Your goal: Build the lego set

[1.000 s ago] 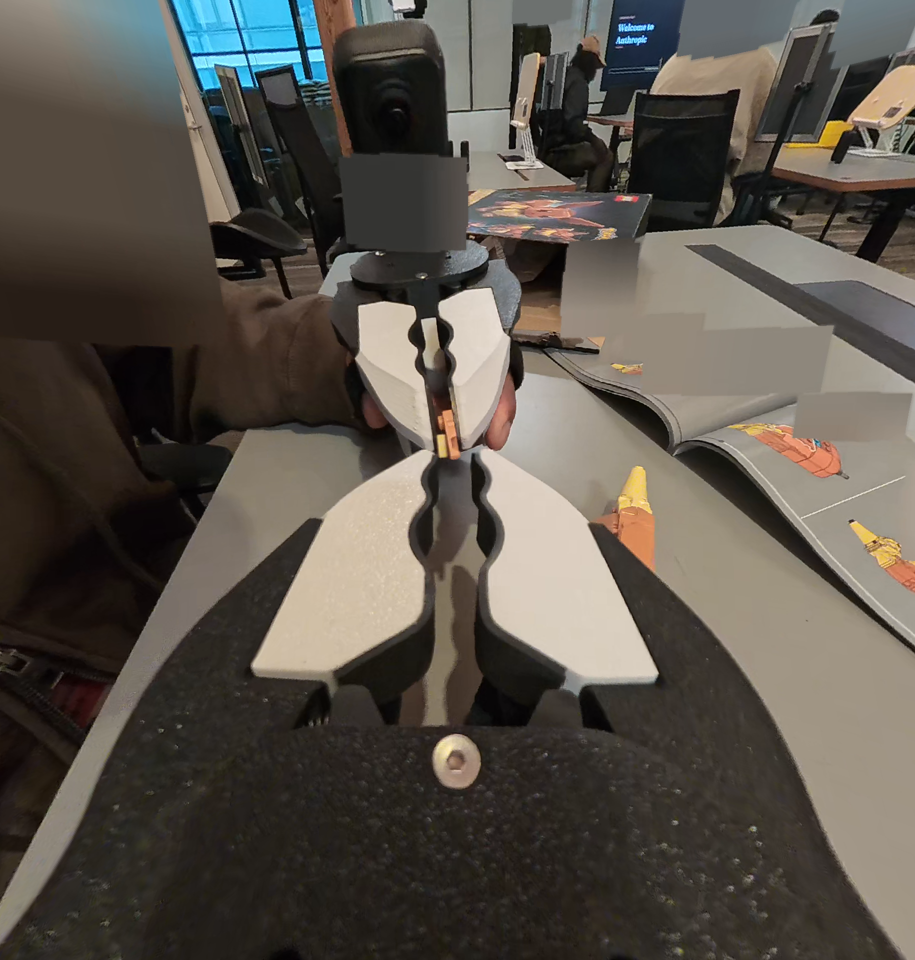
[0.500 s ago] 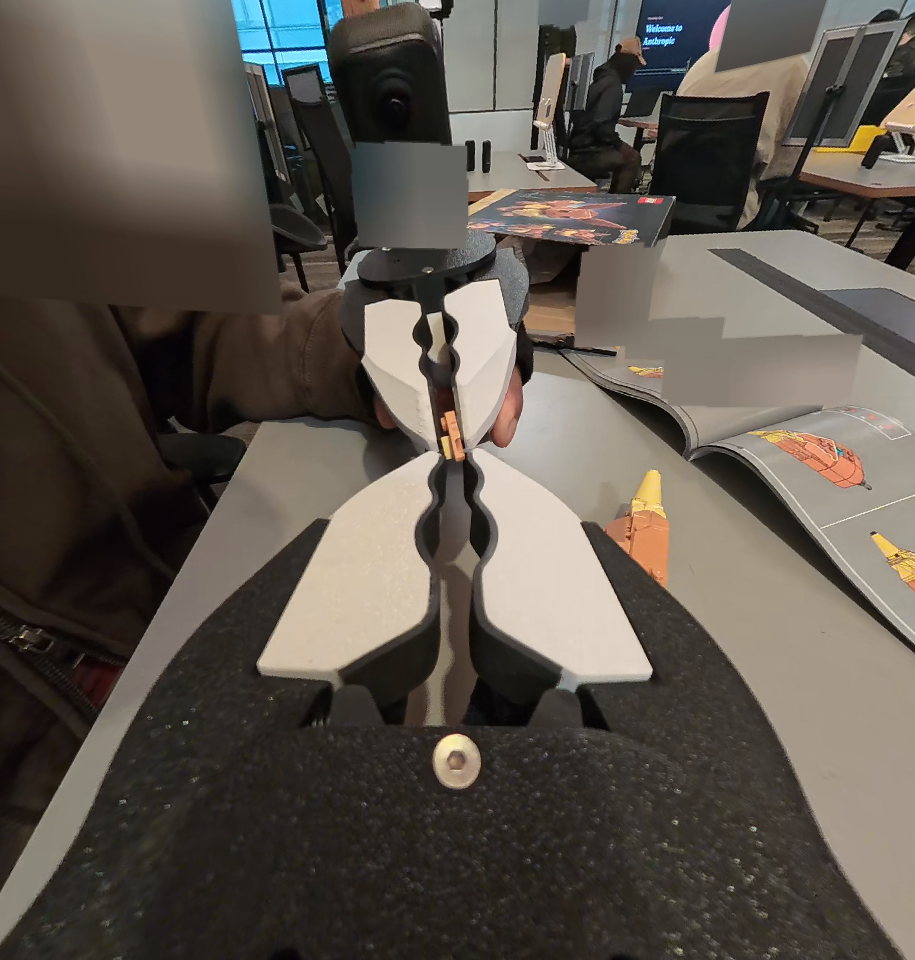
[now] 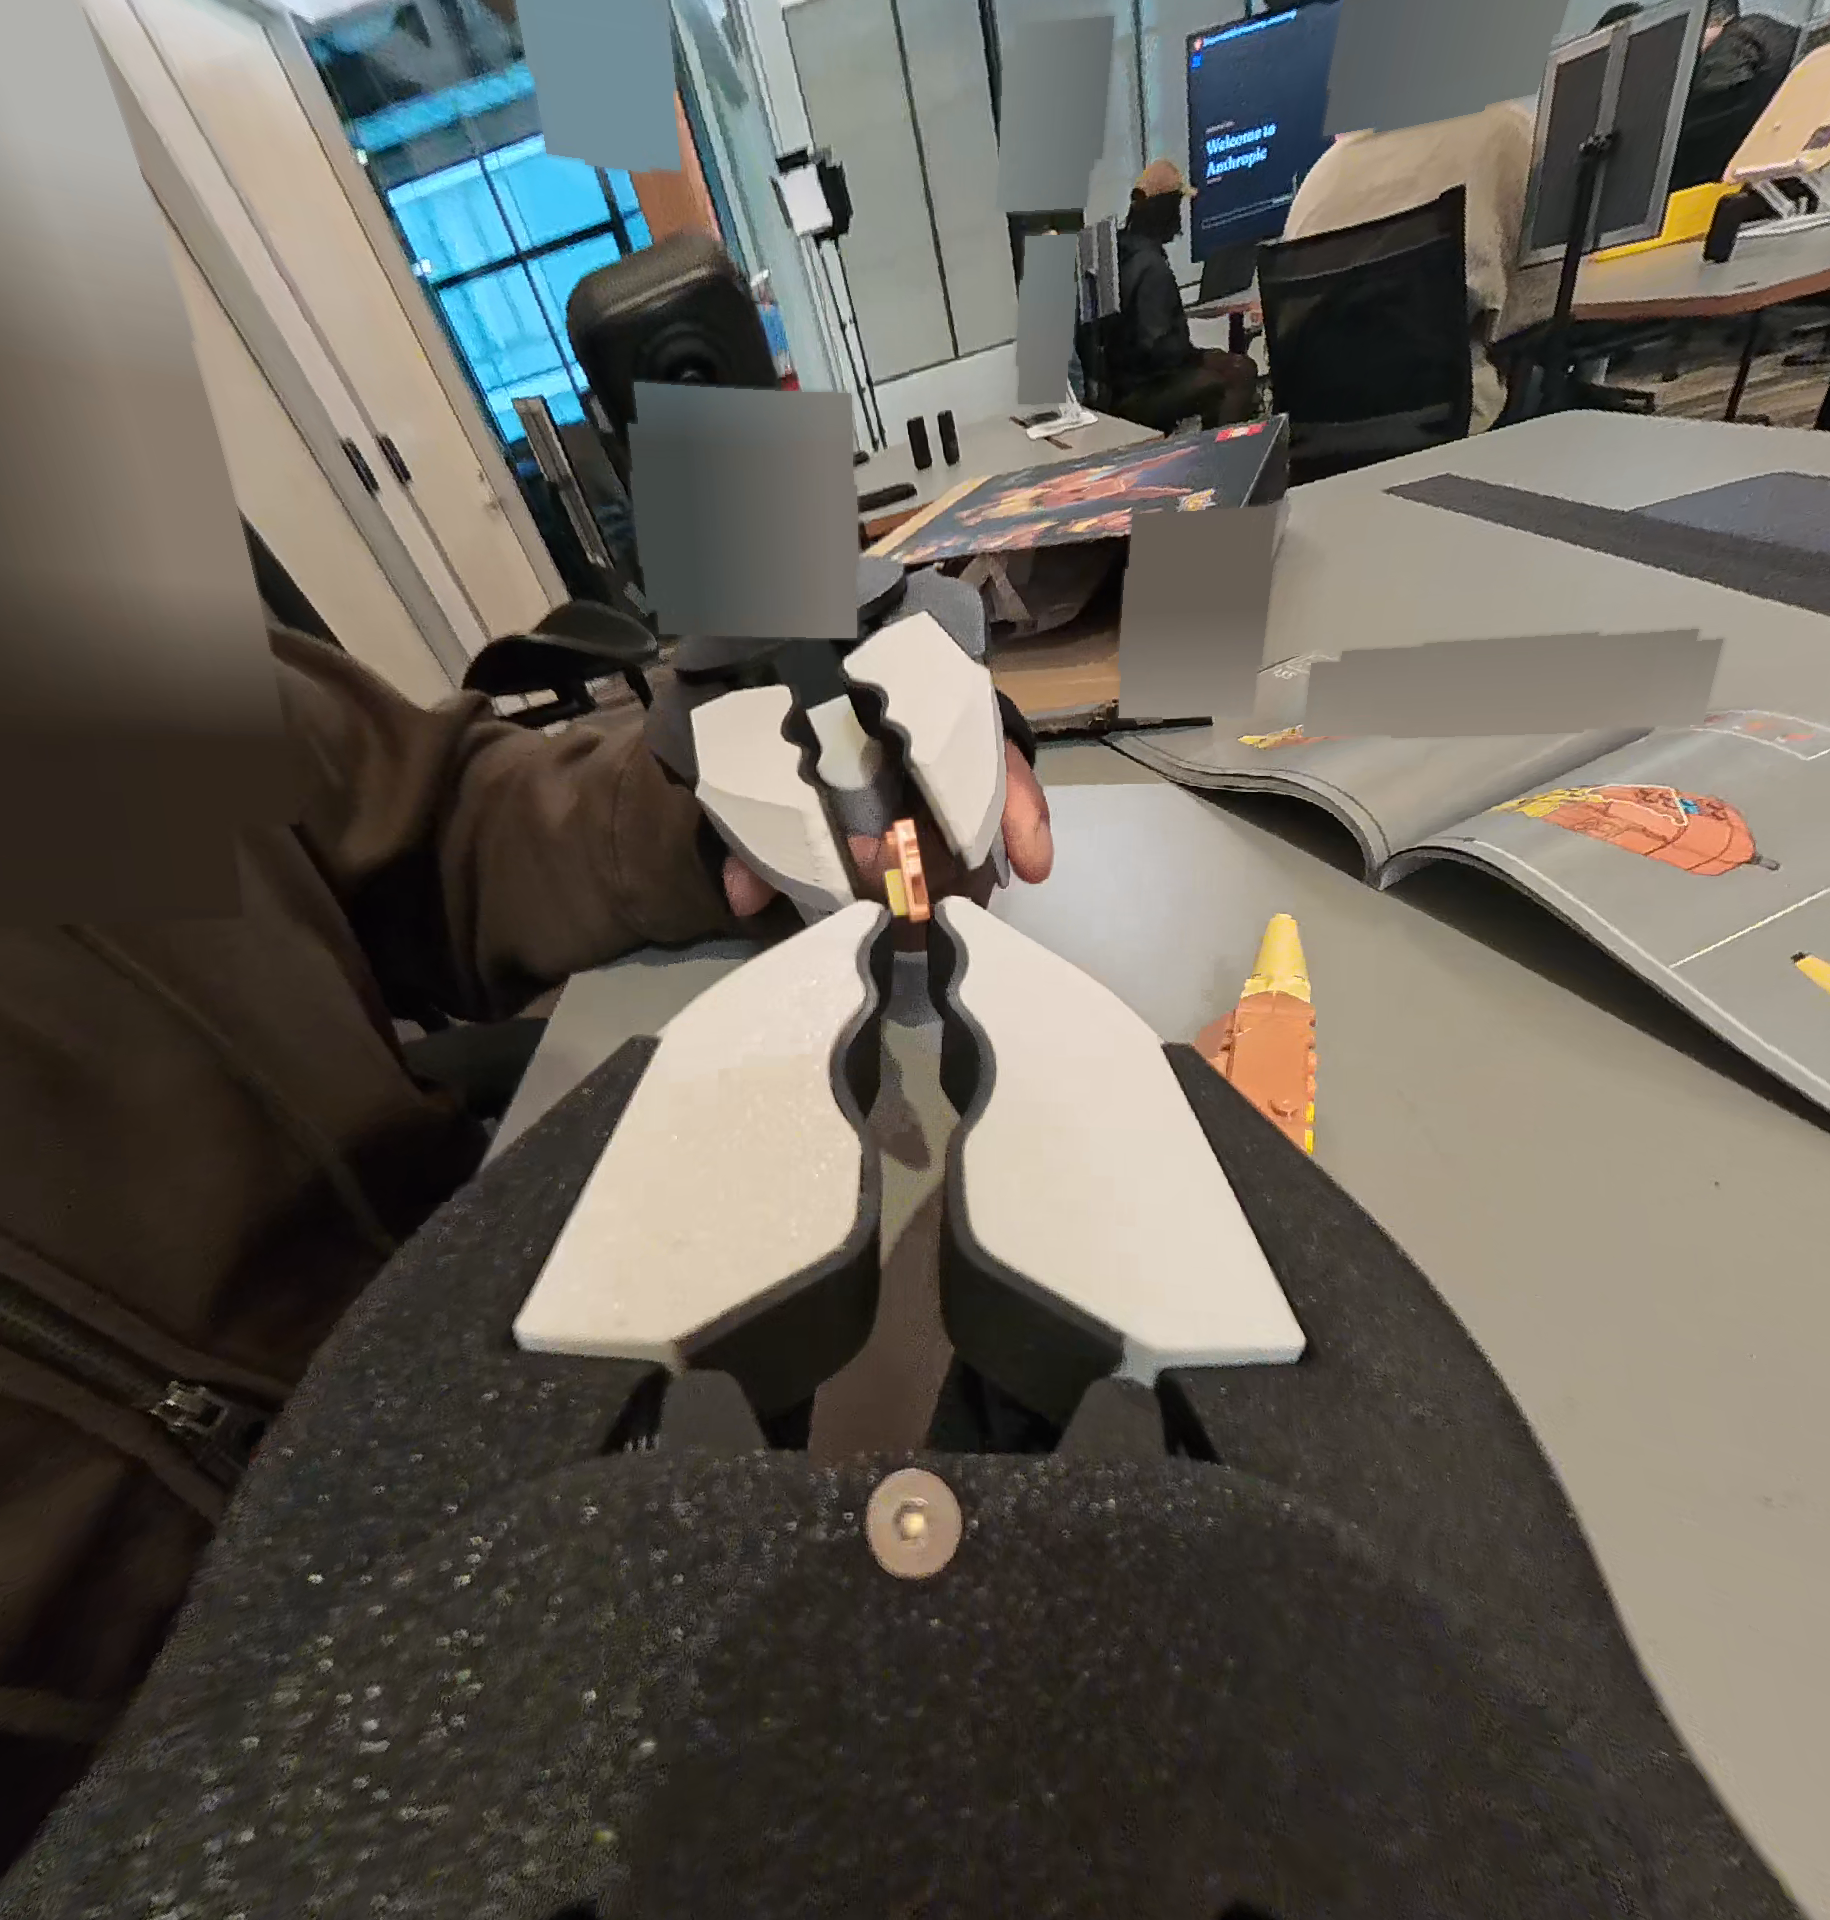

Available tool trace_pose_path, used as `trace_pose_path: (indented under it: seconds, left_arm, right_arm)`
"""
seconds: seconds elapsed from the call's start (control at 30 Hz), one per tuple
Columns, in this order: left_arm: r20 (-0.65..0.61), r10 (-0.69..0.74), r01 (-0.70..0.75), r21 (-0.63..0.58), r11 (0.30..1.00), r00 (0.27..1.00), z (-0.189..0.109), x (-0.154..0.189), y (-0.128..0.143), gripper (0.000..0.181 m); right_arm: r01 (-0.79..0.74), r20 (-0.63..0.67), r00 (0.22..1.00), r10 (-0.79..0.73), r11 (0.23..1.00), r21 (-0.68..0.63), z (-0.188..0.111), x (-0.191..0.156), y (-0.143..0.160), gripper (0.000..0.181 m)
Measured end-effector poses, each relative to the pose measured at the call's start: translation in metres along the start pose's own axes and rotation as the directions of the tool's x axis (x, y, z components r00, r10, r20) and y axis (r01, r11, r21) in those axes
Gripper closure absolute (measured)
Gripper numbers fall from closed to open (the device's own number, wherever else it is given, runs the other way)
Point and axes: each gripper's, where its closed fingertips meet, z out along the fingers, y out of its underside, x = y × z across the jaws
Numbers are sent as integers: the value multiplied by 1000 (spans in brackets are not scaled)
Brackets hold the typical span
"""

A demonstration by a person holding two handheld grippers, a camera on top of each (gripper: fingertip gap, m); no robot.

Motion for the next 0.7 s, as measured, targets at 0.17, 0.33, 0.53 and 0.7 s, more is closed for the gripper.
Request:
trace_pose_path:
  seconds: [0.17, 0.33, 0.53, 0.7]
  left_arm:
    - [-11, -120, 120, 20, 993, 993, 1, -5, -1, 159]
    - [-13, -144, 144, 22, 989, 990, 4, -4, 0, 173]
    - [-49, -258, 259, 25, 965, 965, 3, -7, 2, 175]
    - [-103, -423, 431, 72, 899, 900, -1, -13, -2, 175]
  right_arm:
    - [-108, 33, 994, 107, 993, 50, -2, 3, -5, 175]
    - [-149, 37, 988, 147, 987, 52, 0, 4, -4, 175]
    - [-166, 23, 986, 165, 985, 41, 2, 7, -2, 174]
    - [-115, -30, 993, 116, 993, 16, 2, 13, 0, 161]
